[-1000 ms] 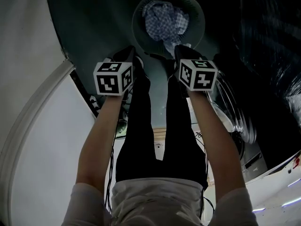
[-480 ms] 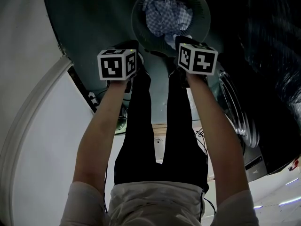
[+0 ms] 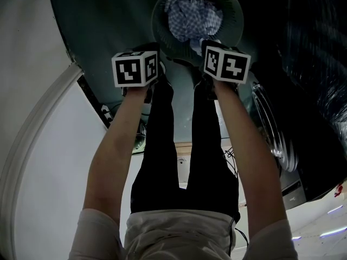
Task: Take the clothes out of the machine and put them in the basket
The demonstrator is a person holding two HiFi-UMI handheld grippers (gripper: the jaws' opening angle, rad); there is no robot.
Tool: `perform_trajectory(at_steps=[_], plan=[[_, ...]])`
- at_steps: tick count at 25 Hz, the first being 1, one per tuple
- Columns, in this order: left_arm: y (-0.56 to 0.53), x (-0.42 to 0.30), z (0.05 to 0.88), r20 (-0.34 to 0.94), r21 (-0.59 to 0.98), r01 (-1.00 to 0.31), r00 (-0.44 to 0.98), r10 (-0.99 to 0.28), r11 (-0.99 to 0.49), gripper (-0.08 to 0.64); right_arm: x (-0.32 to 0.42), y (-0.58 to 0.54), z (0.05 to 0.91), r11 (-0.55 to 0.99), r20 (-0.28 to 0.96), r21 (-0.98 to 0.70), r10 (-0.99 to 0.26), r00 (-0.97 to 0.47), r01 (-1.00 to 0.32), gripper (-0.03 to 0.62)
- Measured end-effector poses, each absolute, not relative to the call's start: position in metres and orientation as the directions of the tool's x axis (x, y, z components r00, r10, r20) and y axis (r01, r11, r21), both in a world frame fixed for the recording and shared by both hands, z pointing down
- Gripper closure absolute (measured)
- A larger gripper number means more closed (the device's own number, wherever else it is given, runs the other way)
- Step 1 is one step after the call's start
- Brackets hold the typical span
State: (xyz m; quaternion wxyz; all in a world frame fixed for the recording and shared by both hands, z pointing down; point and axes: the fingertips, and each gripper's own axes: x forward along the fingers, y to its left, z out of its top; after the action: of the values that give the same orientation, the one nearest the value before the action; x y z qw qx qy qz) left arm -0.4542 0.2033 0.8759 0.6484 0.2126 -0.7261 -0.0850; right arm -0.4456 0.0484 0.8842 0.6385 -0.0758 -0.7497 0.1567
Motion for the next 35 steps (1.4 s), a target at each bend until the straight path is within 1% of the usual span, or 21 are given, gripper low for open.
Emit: perform_trajectory(at_steps=[6,7,8,10,13,24,28,30,35], plan=[[0.201,-0.458,0.876,0.909,0.389,-0.201,-0.073,-0.41,0.899,0.54,-0.446,0.044,0.885,0.947,0.941,-0.308,0.288,-0.178,-0.095,0.565],[0.201,-0.459,0.875,0.909,0.389,-0.2,-0.073,-0.41,0.899,0.54,-0.446,0.044,0.885,0.949,0.943,-0.301,0.282,-0.176,-0.095,0.545],[0.201,-0.459,0.875,0.91,0.389,-0.201,-0.073,-0.409,0.899,0.54,-0.446,0.044,0.885,0.951,0.945,-0.295,0.277,-0.171,-0.094,0.497],[0.201,-0.461,0.874,0.91,0.386,-0.203,-0.075,-0.407,0.9,0.54,-0.448,0.046,0.886,0.952,0.948,-0.29,0.272,-0.166,-0.098,0.427],[0.199,-0.462,0.874,0.911,0.382,-0.203,-0.082,-0.405,0.901,0.54,-0.449,0.045,0.887,0.951,0.95,-0.284,0.263,-0.166,-0.119,0.354],[0.194,-0.464,0.871,0.907,0.39,-0.197,-0.089,-0.413,0.9,0.54,-0.443,0.042,0.886,0.946,0.951,-0.29,0.267,-0.156,-0.147,0.348],[0.195,-0.463,0.87,0.908,0.384,-0.202,-0.092,-0.408,0.901,0.54,-0.44,0.044,0.885,0.948,0.951,-0.291,0.271,-0.15,-0.131,0.351],[0.195,-0.462,0.869,0.908,0.385,-0.204,-0.092,-0.409,0.9,0.54,-0.438,0.046,0.884,0.948,0.95,-0.293,0.275,-0.146,-0.121,0.361],[0.198,-0.457,0.869,0.911,0.375,-0.218,-0.095,-0.402,0.901,0.54,-0.431,0.051,0.884,0.945,0.948,-0.304,0.288,-0.137,-0.118,0.419]])
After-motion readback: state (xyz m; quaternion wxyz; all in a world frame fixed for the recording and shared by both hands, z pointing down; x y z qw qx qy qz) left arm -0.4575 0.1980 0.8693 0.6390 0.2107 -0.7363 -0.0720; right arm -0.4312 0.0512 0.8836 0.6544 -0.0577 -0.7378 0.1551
